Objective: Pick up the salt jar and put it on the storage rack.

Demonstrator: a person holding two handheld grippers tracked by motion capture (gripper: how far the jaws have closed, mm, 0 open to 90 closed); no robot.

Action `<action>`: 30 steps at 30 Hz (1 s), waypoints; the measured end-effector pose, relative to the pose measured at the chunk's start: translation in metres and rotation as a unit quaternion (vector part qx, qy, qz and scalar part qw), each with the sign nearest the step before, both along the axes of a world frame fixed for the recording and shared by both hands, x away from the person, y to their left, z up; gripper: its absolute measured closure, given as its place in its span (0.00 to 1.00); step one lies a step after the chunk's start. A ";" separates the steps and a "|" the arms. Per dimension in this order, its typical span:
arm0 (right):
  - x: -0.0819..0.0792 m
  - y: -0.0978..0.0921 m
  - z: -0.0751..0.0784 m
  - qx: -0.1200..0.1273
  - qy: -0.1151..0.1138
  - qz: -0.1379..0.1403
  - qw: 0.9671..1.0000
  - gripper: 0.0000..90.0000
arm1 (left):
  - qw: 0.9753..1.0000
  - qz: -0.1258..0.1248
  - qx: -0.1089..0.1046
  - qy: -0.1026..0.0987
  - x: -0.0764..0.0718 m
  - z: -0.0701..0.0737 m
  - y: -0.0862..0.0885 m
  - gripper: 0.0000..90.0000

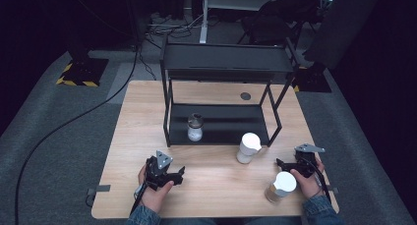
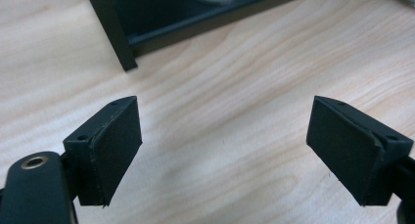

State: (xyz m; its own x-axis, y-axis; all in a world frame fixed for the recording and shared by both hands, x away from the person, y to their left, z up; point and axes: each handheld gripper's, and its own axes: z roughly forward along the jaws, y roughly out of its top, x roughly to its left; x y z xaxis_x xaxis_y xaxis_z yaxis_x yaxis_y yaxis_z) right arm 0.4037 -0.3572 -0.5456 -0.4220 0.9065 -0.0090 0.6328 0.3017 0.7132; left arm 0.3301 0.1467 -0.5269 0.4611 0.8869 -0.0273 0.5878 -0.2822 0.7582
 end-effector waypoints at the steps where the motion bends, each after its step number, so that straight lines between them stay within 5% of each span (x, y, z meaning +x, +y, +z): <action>1: 0.000 0.000 0.000 0.000 0.000 0.000 1.000 0.01 | 1.000 0.001 -0.001 0.002 -0.001 -0.002 0.000 0.14; 14: 0.000 0.000 0.000 0.000 0.000 0.000 1.000 0.01 | 0.999 0.002 0.005 0.036 -0.004 -0.017 0.000 0.14; 21: 0.000 0.000 0.000 0.000 0.000 0.000 1.000 0.01 | 0.999 -0.005 0.028 0.035 -0.007 -0.018 -0.006 0.11; 30: 0.000 0.000 0.000 0.000 0.000 -0.001 1.000 0.02 | 0.999 -0.008 0.028 0.035 -0.007 -0.018 -0.006 0.11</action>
